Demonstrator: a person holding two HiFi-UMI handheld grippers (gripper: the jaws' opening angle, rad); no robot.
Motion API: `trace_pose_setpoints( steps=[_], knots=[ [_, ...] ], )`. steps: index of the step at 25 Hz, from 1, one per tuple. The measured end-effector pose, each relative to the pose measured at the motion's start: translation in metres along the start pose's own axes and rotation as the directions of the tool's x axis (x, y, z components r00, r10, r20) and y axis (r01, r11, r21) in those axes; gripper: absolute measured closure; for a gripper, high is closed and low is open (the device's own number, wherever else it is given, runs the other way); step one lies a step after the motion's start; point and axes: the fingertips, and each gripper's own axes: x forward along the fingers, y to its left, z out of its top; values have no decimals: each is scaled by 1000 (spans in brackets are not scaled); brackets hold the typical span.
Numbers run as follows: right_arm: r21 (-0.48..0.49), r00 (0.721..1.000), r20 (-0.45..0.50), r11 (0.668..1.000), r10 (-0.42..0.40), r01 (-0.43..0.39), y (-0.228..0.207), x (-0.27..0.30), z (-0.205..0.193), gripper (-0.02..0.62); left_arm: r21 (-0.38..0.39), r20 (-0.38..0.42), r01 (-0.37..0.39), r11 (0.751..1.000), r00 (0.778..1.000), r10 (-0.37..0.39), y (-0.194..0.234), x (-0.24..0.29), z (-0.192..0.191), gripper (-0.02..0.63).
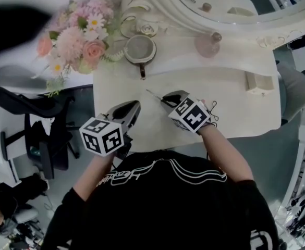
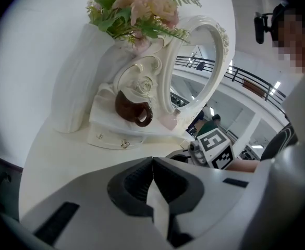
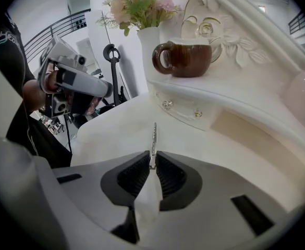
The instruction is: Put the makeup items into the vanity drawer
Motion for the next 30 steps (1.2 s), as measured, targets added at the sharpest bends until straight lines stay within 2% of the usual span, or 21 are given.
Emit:
trace_pose_setpoints(
  steps=[9,19,24,30],
  knots=[
    [58,997,74,998,10,-14,-14,-54,-11,535,29,-13,60,998,998,-59,-24,36,8,583],
    [161,985,144,984,-100,77,-54,-128,-37,535,103,-51,147,984,988,-143,-73,86,22,583],
    [161,978,179,984,-108,79,-68,-158,-55,535,137,-43,145,980,989,-141,-105,108,26,583],
    [138,977,194,989,-86,60,-92,-196,-90,535,140,-25,91,986,996,-88,-146,133,17,583]
  ],
)
